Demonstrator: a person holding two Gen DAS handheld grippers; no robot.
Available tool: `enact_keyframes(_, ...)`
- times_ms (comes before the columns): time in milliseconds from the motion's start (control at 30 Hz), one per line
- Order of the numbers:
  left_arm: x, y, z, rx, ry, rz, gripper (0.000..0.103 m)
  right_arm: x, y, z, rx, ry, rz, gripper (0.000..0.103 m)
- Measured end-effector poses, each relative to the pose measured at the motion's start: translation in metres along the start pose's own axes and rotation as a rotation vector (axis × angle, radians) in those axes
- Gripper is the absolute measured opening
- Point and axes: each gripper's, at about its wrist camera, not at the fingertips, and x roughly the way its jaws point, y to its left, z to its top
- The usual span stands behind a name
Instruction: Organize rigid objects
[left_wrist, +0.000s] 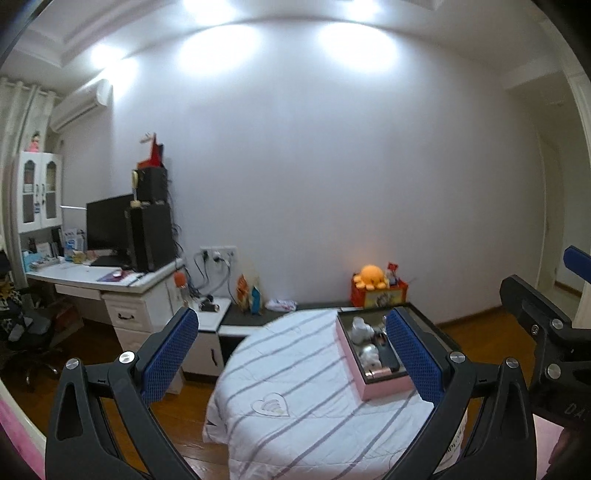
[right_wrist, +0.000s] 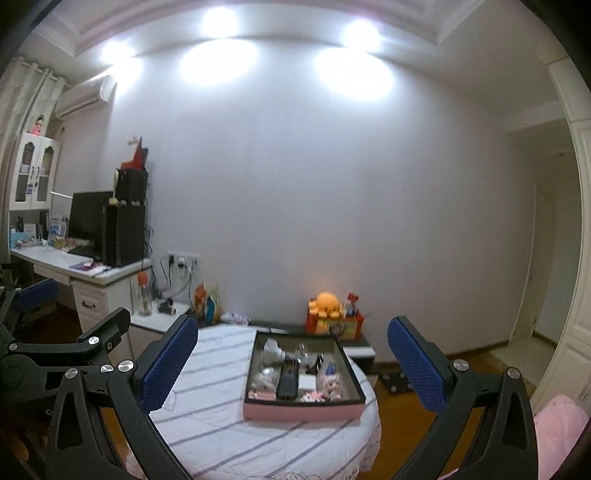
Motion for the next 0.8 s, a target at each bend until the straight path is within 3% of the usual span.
enact_keyframes(333, -0.054, 0.027, 0.014, -0.026, -0.110, -0.011, 0.103, -0.047, 0.015, 0.017, 0.009, -0.129, -0.003, 0.103)
enact_keyframes(800, -0.058, 0.025, 0.043, 0.000, -0.148, -0.024, 0.103, -0.049, 0.010, 0.036, 0.043, -0.165, -0.004, 0.103)
